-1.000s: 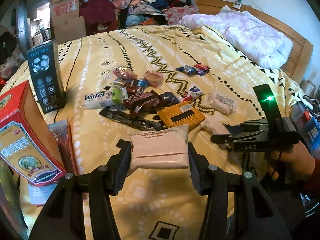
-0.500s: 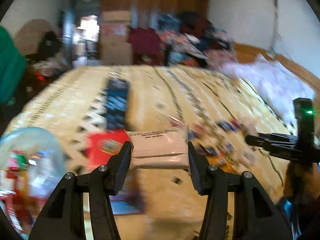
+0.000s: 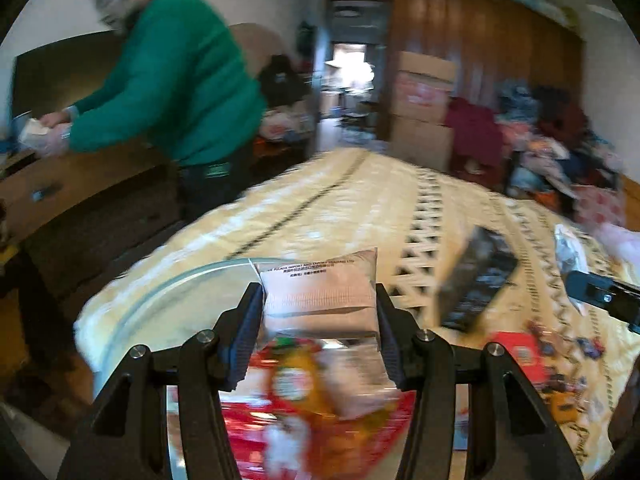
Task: Organize snacks
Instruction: 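Carry both white packets in the left and right tools over the glass bowl, then open right tool to drop its white packet while left tool releases its packet into bowl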
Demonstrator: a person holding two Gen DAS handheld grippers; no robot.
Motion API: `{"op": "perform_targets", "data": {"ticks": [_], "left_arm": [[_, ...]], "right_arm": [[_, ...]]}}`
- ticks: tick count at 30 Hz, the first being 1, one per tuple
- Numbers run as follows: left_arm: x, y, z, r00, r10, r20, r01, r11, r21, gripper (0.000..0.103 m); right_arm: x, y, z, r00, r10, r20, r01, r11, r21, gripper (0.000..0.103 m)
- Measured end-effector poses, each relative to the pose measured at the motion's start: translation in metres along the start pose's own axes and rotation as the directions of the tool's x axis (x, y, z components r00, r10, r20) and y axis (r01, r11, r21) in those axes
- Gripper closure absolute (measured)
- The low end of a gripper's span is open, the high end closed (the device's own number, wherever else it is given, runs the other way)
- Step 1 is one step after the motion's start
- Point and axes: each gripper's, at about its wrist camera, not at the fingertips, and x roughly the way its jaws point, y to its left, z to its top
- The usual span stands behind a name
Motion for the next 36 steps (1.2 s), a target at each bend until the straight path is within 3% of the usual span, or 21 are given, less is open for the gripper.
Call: {"op": "perform_targets", "data": {"ticks": [5, 13, 24, 36], "left_arm": [[0.017, 0.032, -0.011, 0.997, 0.055, -0.053, -0.056, 0.998, -0.034, 0.049], [0.029, 0.037, -0.027, 0.995, 0.031, -0.090, -0.036, 0.998, -0.047, 0.049], [0.035, 0.045, -0.029, 0.995, 0.011, -0.104, -0.018, 0.998, -0.066, 0.049], [0.038, 0.050, -0.030, 0.992, 0.008, -0.124, -0.018, 0.997, -0.074, 0.049]], "right_arm": [[0.047, 0.044, 0.005, 0.994, 0.078, -0.081, -0.081, 0.996, -0.026, 0.068], [0.084, 0.084, -0.010, 0.977, 0.118, -0.177, -0.131, 0.989, -0.063, 0.068], [0.100, 0.106, -0.013, 0.968, 0.119, -0.221, -0.138, 0.988, -0.072, 0.067], [0.112, 0.103, -0.016, 0.965, 0.110, -0.238, -0.124, 0.991, -0.046, 0.067]]}}
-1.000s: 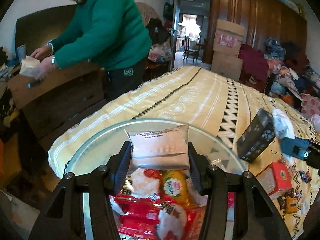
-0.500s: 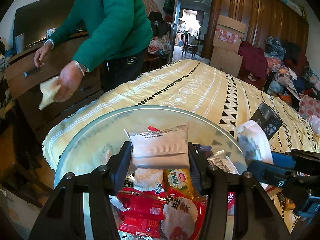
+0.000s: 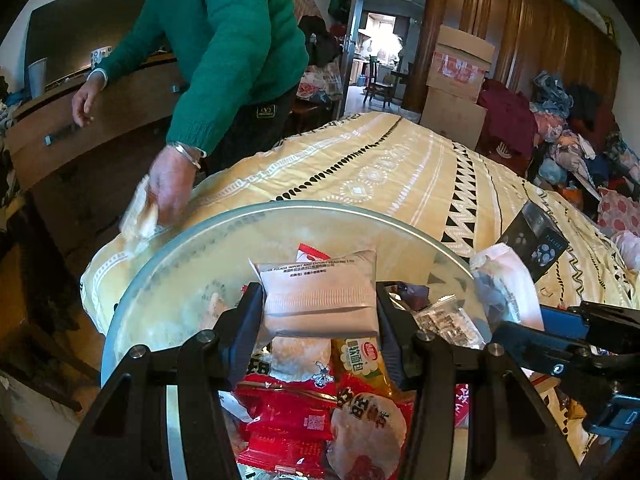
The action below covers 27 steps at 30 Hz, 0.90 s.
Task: Organize snacks
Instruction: 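Open right tool to drop its white packet while left tool releases its packet into bowl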
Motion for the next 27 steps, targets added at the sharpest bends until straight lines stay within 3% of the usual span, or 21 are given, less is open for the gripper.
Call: {"op": "perform_targets", "data": {"ticks": [12, 14, 21, 27], "left_arm": [[-0.001, 0.001, 0.001, 1.000, 0.019, -0.001, -0.019, 1.000, -0.010, 0.046], [0.000, 0.001, 0.002, 1.000, 0.027, -0.007, -0.027, 1.000, -0.013, 0.039], [0.001, 0.004, 0.002, 0.998, 0.059, -0.007, -0.060, 0.998, -0.025, 0.033], [0.002, 0.003, 0.001, 0.994, 0.105, 0.002, -0.105, 0.994, -0.020, 0.030]], "right_arm": [[0.005, -0.001, 0.000, 1.000, 0.006, -0.002, -0.006, 1.000, 0.008, 0.064], [0.006, 0.000, 0.000, 1.000, 0.005, -0.007, -0.005, 1.000, 0.006, 0.062], [0.003, -0.002, -0.002, 1.000, 0.014, 0.000, -0.014, 1.000, 0.019, 0.050], [-0.014, 0.000, -0.009, 0.999, 0.014, 0.038, -0.015, 1.000, 0.021, 0.030]]}}
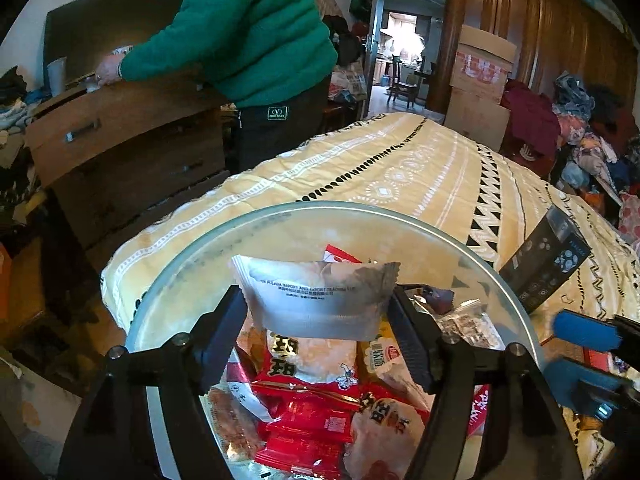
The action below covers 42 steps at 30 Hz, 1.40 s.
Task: Organize snacks
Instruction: 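Open right tool to drop its white packet while left tool releases its packet into bowl, then move both empty tools back over the snacks on the bed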
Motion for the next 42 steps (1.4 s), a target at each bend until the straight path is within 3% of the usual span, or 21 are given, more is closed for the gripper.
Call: {"op": "perform_targets", "data": {"ticks": [3, 11, 14, 19, 22, 26, 31, 35, 38, 42], "left_arm": [[-0.004, -0.002, 0.000, 0.999, 0.022, 0.026, -0.022, 1.000, 0.002, 0.020], [-0.034, -0.024, 0.002, 0.993, 0.005, 0.117, -0.009, 0.999, 0.037, 0.019], [-0.051, -0.044, 0.000, 0.987, -0.044, 0.156, 0.033, 0.997, 0.069, 0.018], [-0.073, -0.084, -0.012, 0.973, -0.170, 0.157, 0.153, 0.982, 0.111, 0.018], [-0.088, -0.120, -0.025, 0.954, -0.249, 0.167, 0.220, 0.960, 0.176, 0.018], [-0.109, -0.177, -0.048, 0.921, -0.368, 0.128, 0.321, 0.903, 0.285, 0.018], [-0.124, -0.236, -0.085, 0.860, -0.511, -0.009, 0.478, 0.797, 0.369, 0.018], [-0.128, -0.268, -0.118, 0.829, -0.551, -0.094, 0.532, 0.725, 0.438, 0.018], [-0.117, -0.286, -0.138, 0.822, -0.542, -0.176, 0.558, 0.704, 0.439, 0.018], [-0.101, -0.301, -0.160, 0.815, -0.522, -0.250, 0.576, 0.688, 0.441, 0.018]], "right_arm": [[-0.013, 0.001, -0.008, 1.000, -0.009, 0.029, 0.010, 1.000, -0.008, 0.021], [-0.061, -0.012, -0.049, 0.994, -0.032, 0.100, 0.029, 0.999, 0.033, 0.019], [-0.085, -0.027, -0.078, 0.990, -0.066, 0.122, 0.056, 0.995, 0.083, 0.017], [-0.112, -0.055, -0.125, 0.986, -0.130, 0.104, 0.110, 0.978, 0.179, 0.017], [-0.129, -0.077, -0.155, 0.981, -0.167, 0.093, 0.139, 0.957, 0.254, 0.017], [-0.153, -0.107, -0.194, 0.970, -0.230, 0.081, 0.189, 0.921, 0.340, 0.017], [-0.181, -0.154, -0.239, 0.951, -0.305, 0.053, 0.252, 0.861, 0.442, 0.017], [-0.196, -0.199, -0.261, 0.931, -0.364, 0.019, 0.309, 0.816, 0.488, 0.018], [-0.195, -0.231, -0.269, 0.924, -0.381, -0.023, 0.340, 0.795, 0.502, 0.021], [-0.182, -0.271, -0.256, 0.926, -0.372, -0.060, 0.355, 0.805, 0.475, 0.021]]}}
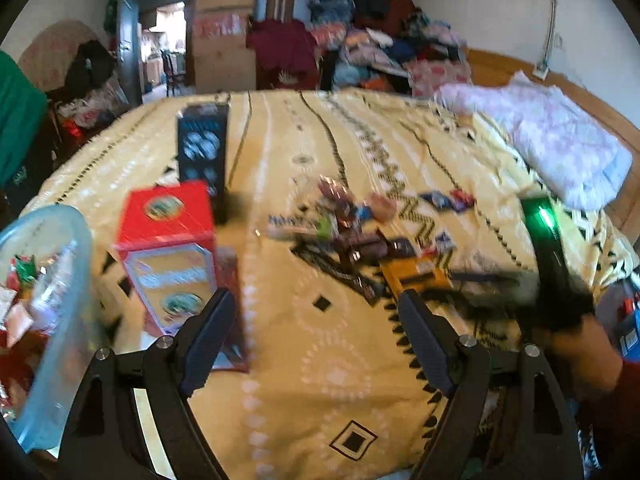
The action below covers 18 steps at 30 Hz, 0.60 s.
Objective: Organize snacks
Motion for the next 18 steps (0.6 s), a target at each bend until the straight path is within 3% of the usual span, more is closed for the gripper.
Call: {"op": "perform_targets", "data": {"ticks": [2, 6, 11, 15, 17, 18], "left_arm": [[0.013, -0.008, -0.004, 0.999, -0.021, -0.032, 0.021, 1.000, 0.021, 0.018], [0.026, -0.010, -0.013, 0.995, -0.068, -0.079, 0.070, 0.997, 0.025, 0.018], [0.043, -0.006, -0.016, 0.986, -0.112, -0.124, 0.113, 0.994, 0.007, 0.018], [0.055, -0.007, -0.020, 0.981, -0.120, -0.152, 0.121, 0.993, -0.004, 0.018], [0.059, -0.008, -0.020, 0.978, -0.128, -0.165, 0.128, 0.992, -0.011, 0.018], [0.061, -0.009, -0.021, 0.977, -0.130, -0.170, 0.130, 0.991, -0.012, 0.018]], "right_arm": [[0.020, -0.002, 0.021, 0.999, 0.005, -0.039, -0.007, 0.999, -0.048, 0.021], [0.060, 0.000, 0.060, 0.988, -0.112, -0.103, 0.076, 0.952, -0.298, 0.021], [0.104, 0.005, 0.073, 0.950, -0.229, -0.212, 0.046, 0.776, -0.629, 0.021], [0.127, 0.006, 0.072, 0.933, -0.233, -0.276, -0.022, 0.725, -0.688, 0.021], [0.135, 0.006, 0.071, 0.932, -0.232, -0.278, -0.021, 0.731, -0.682, 0.024], [0.135, 0.004, 0.071, 0.938, -0.222, -0.268, -0.011, 0.751, -0.660, 0.042]]}}
